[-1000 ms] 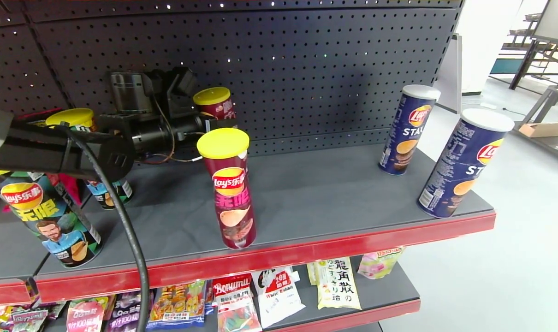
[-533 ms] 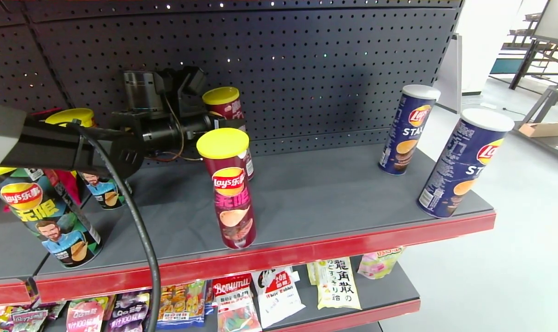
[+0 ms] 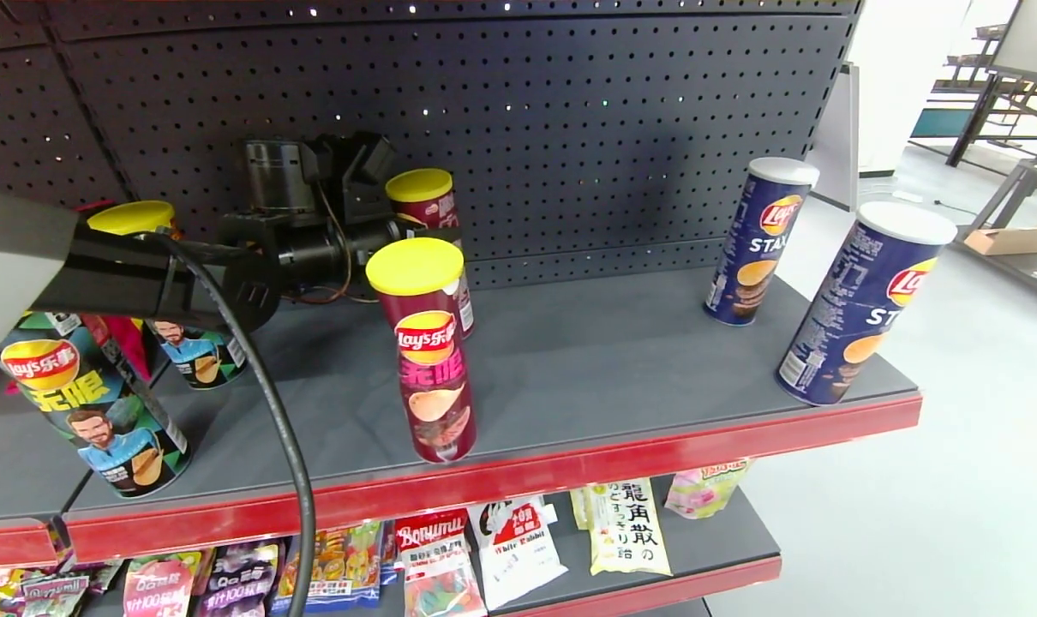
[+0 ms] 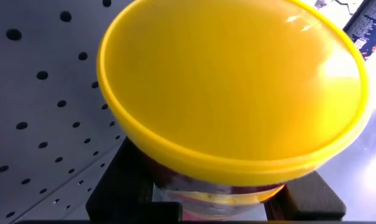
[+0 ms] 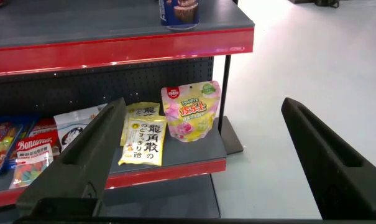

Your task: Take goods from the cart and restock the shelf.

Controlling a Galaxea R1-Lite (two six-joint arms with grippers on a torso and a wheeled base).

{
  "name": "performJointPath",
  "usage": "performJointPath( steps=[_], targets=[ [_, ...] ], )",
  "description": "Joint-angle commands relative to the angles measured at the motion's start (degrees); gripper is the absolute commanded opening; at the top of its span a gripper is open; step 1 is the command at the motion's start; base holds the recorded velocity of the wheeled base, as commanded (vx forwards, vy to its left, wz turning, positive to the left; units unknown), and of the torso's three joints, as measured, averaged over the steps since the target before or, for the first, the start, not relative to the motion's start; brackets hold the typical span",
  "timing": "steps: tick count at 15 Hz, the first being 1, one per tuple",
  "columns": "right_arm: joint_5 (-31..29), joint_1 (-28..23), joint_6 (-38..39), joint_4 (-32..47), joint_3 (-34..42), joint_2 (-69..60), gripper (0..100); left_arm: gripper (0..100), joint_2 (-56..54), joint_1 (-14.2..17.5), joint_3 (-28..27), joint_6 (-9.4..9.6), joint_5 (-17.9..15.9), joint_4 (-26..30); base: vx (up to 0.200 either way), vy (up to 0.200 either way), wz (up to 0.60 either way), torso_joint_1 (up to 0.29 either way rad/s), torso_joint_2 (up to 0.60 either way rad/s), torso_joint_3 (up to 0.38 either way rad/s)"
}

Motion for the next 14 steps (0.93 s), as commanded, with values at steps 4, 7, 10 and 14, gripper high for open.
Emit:
performJointPath(
  steps=[4, 7, 10, 14],
  targets=[
    [0.0, 0.0, 0.0, 0.0, 0.0, 0.0, 100, 0, 0.6, -0.2, 0.1, 0.58, -0.1, 0.0, 0.0, 0.0, 0.0, 0.0, 0.0, 0.0],
    [0.0, 0.0, 0.0, 0.0, 0.0, 0.0, 100, 0, 1.0, -0.2, 0.1, 1.55, -0.2, 0.1, 0.0, 0.0, 0.0, 0.0, 0.0, 0.0],
    [0.0, 0.0, 0.0, 0.0, 0.0, 0.0, 100, 0, 1.4, -0.2, 0.1, 1.55, -0.2, 0.0, 0.0, 0.0, 0.0, 0.0, 0.0, 0.0],
    [0.0, 0.0, 0.0, 0.0, 0.0, 0.0, 100, 100, 1.4, -0.2, 0.1, 1.55, -0.2, 0.0, 0.0, 0.0, 0.0, 0.0, 0.0, 0.0]
  ],
)
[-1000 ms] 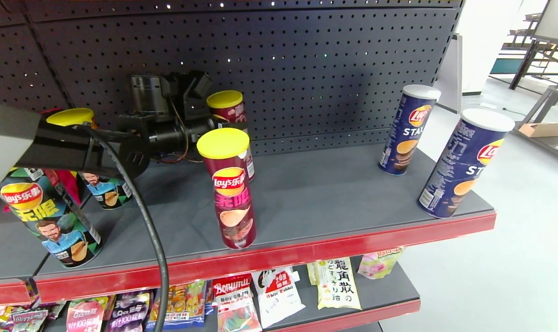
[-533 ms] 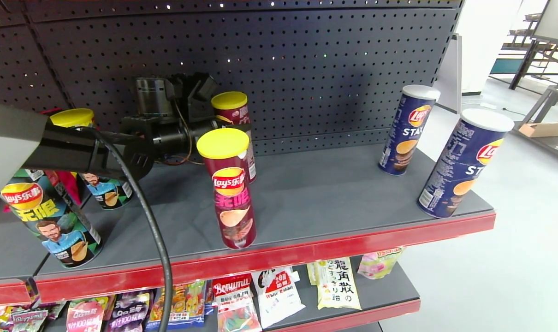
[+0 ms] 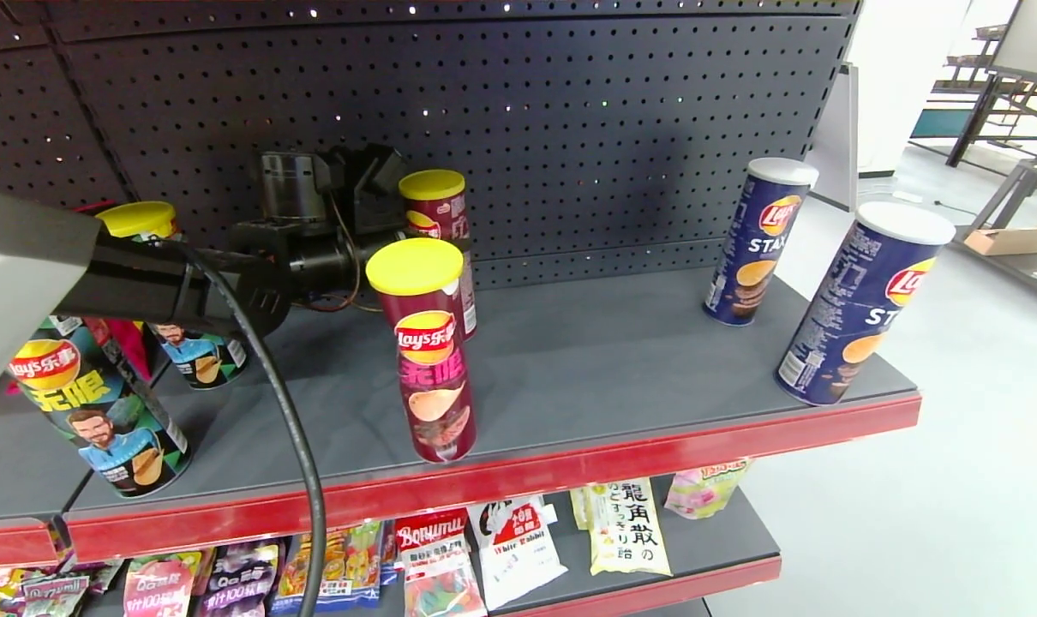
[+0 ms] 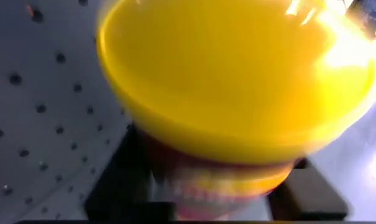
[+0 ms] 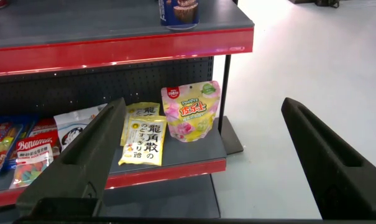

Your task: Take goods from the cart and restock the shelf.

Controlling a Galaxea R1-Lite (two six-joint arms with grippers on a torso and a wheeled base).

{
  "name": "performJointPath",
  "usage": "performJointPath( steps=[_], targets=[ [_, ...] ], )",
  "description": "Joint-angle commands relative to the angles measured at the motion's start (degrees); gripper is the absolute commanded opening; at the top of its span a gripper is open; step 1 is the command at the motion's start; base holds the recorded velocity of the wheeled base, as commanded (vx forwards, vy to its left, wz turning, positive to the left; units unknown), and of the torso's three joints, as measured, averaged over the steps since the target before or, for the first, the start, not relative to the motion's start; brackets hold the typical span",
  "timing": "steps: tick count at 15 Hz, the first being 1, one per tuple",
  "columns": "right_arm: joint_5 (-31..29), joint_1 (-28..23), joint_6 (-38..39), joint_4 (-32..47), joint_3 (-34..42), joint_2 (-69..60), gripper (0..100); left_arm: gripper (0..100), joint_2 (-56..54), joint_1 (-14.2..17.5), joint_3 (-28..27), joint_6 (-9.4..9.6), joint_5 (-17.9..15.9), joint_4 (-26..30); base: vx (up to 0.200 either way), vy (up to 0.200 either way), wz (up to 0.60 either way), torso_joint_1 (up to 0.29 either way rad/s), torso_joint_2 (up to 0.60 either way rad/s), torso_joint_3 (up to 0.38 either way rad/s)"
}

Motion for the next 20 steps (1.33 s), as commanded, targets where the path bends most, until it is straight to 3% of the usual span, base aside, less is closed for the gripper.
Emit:
performJointPath(
  steps=[1, 7, 10, 20],
  targets=[
    [0.0, 0.0, 0.0, 0.0, 0.0, 0.0, 100, 100, -0.1, 0.0, 0.0, -0.16, 0.0, -0.4, 0.0, 0.0, 0.0, 0.0, 0.0, 0.0],
    [0.0, 0.0, 0.0, 0.0, 0.0, 0.0, 100, 100, -2.5, 0.0, 1.2, -0.6, 0.1, -0.2, 0.0, 0.0, 0.0, 0.0, 0.0, 0.0],
    [0.0, 0.0, 0.0, 0.1, 0.0, 0.0, 100, 100, -7.0, 1.4, 5.0, -0.16, 0.1, 2.2, 0.0, 0.0, 0.0, 0.0, 0.0, 0.0],
    [0.0, 0.0, 0.0, 0.0, 0.0, 0.0, 100, 100, -18.8, 3.7, 19.3, 0.19, 0.2, 2.6, 0.0, 0.0, 0.0, 0.0, 0.0, 0.0]
  ],
)
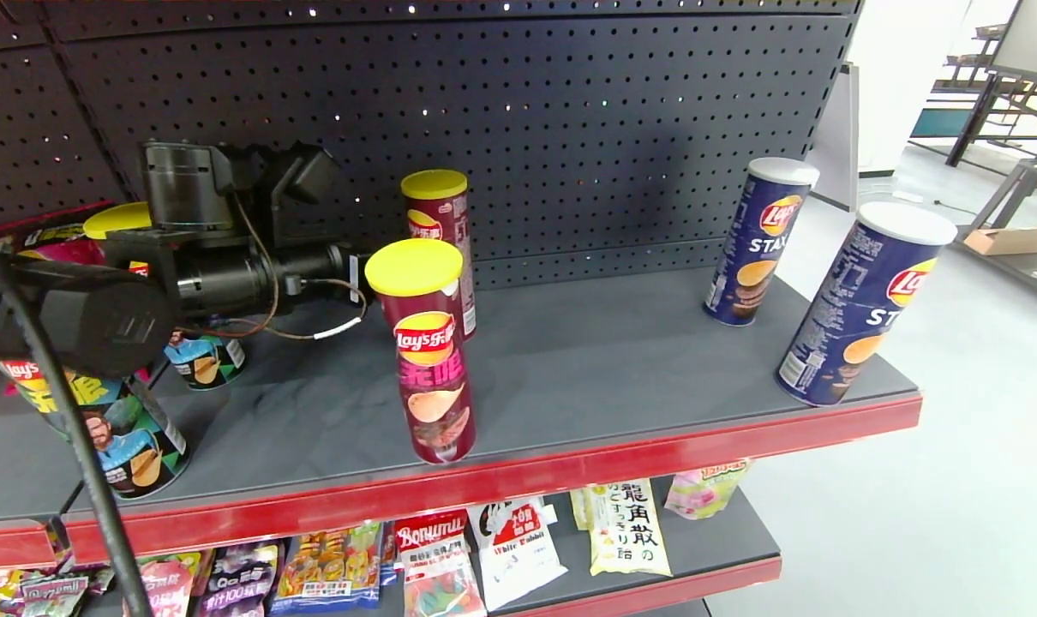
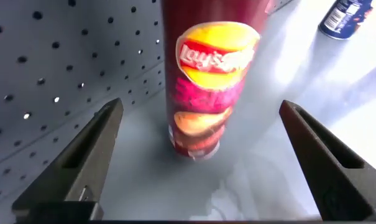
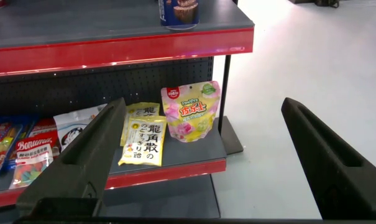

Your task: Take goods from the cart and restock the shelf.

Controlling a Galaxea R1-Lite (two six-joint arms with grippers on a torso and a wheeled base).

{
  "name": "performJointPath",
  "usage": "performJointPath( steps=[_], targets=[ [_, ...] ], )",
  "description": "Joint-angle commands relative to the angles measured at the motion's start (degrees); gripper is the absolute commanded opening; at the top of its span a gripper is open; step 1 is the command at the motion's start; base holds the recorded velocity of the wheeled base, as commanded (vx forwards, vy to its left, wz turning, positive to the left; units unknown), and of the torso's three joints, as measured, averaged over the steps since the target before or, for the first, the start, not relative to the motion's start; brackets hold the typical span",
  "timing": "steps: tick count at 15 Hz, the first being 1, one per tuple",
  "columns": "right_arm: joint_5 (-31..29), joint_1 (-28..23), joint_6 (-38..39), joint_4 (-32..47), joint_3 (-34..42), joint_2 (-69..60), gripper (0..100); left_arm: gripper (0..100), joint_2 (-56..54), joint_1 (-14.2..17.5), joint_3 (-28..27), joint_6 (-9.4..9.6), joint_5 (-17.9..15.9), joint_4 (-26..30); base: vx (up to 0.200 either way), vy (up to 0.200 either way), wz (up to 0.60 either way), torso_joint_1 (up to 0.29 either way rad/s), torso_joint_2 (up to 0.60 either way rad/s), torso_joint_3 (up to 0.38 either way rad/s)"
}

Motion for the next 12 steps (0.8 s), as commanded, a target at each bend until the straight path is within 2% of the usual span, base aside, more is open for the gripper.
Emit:
performJointPath(
  steps=[1, 7, 12],
  targets=[
    [0.0, 0.0, 0.0, 0.0, 0.0, 0.0, 100, 100, -5.9, 0.6, 5.4, 0.43, -0.1, 0.7, 0.0, 0.0, 0.0, 0.0, 0.0, 0.0],
    [0.0, 0.0, 0.0, 0.0, 0.0, 0.0, 100, 100, -18.4, 1.6, 14.9, 0.78, 0.0, 7.2, 0.0, 0.0, 0.0, 0.0, 0.0, 0.0],
    [0.0, 0.0, 0.0, 0.0, 0.0, 0.0, 100, 100, -27.6, 1.6, 22.6, 0.78, 0.1, 7.3, 0.0, 0.0, 0.0, 0.0, 0.0, 0.0]
  ],
)
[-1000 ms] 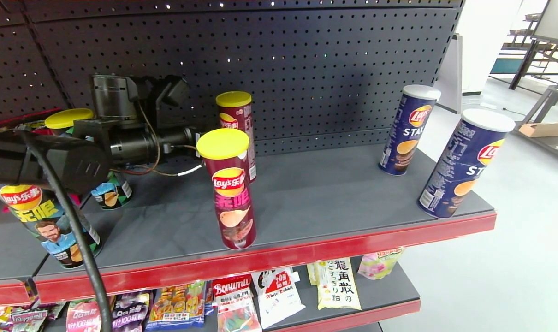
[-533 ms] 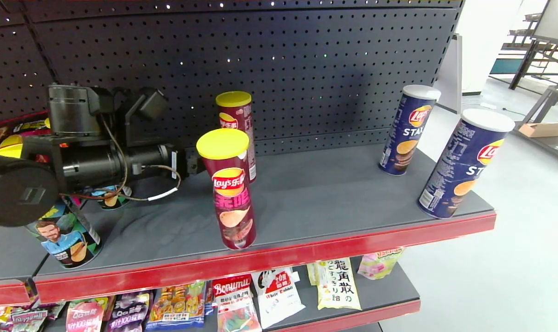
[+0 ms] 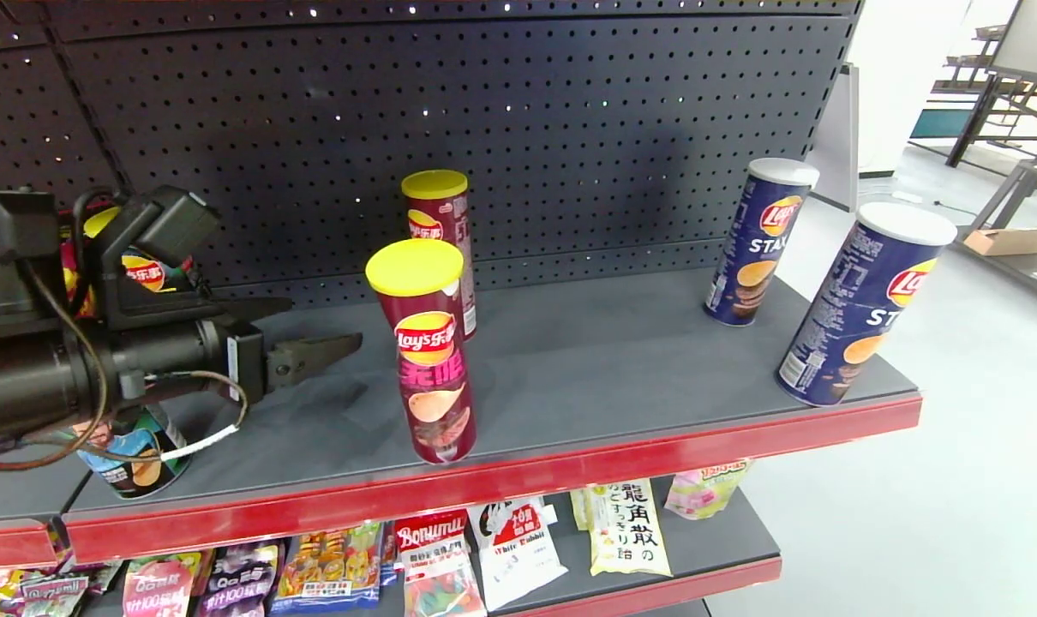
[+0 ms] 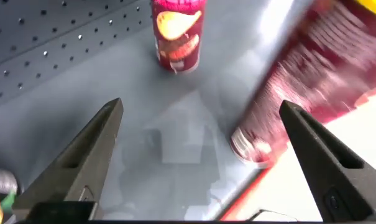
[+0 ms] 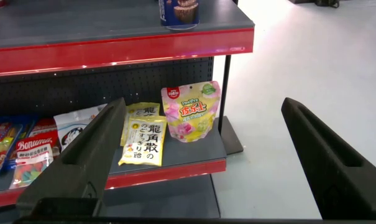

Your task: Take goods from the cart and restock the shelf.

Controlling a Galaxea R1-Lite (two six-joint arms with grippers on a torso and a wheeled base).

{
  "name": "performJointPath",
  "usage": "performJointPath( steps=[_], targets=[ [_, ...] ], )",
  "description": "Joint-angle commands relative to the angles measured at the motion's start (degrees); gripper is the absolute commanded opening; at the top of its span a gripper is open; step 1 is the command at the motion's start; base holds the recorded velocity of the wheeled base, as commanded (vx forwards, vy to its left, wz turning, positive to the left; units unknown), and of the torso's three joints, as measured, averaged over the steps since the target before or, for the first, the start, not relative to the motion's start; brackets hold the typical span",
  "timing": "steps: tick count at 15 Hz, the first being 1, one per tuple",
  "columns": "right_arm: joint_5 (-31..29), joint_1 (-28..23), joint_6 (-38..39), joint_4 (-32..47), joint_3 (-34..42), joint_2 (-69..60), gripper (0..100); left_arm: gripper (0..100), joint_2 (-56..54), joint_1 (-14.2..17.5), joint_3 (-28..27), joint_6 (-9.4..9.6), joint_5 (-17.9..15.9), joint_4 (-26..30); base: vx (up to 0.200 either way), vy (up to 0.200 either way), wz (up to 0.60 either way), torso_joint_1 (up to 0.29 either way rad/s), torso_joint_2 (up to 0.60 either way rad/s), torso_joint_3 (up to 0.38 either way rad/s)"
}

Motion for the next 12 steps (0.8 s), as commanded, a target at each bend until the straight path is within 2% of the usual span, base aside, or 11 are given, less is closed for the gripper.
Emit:
performJointPath(
  steps=[1, 3, 4, 5, 6, 7, 8, 10, 12],
  targets=[
    [0.0, 0.0, 0.0, 0.0, 0.0, 0.0, 100, 100, -6.4, -0.1, 3.4, 0.08, 0.0, 0.4, 0.0, 0.0, 0.0, 0.0, 0.0, 0.0],
    [0.0, 0.0, 0.0, 0.0, 0.0, 0.0, 100, 100, -12.3, -0.1, 5.4, 2.1, 2.4, 3.5, 0.0, 0.0, 0.0, 0.0, 0.0, 0.0],
    [0.0, 0.0, 0.0, 0.0, 0.0, 0.0, 100, 100, -17.4, 0.1, 6.0, 4.04, 6.1, 8.1, 0.0, 0.0, 0.0, 0.0, 0.0, 0.0],
    [0.0, 0.0, 0.0, 0.0, 0.0, 0.0, 100, 100, -24.6, 0.4, 5.5, 5.88, 11.8, 16.0, 0.0, 0.0, 0.0, 0.0, 0.0, 0.0],
    [0.0, 0.0, 0.0, 0.0, 0.0, 0.0, 100, 100, -29.7, 1.1, 5.4, 6.85, 15.6, 20.8, 0.0, 0.0, 0.0, 0.0, 0.0, 0.0],
    [0.0, 0.0, 0.0, 0.0, 0.0, 0.0, 100, 100, -32.7, 2.5, 6.3, 6.94, 17.2, 21.4, 0.0, 0.0, 0.0, 0.0, 0.0, 0.0],
    [0.0, 0.0, 0.0, 0.1, 0.0, 0.0, 100, 100, -37.6, 5.4, 8.3, 6.58, 18.0, 21.3, 0.0, 0.0, 0.0, 0.0, 0.0, 0.0],
    [0.0, 0.0, 0.0, 0.0, 0.0, 0.0, 100, 100, -43.8, 6.0, 10.3, 5.71, 18.3, 19.9, 0.0, 0.0, 0.0, 0.0, 0.0, 0.0],
    [0.0, 0.0, 0.0, 0.0, 0.0, 0.0, 100, 100, -49.3, 6.3, 10.8, 5.71, 19.0, 20.3, 0.0, 0.0, 0.0, 0.0, 0.0, 0.0]
  ],
)
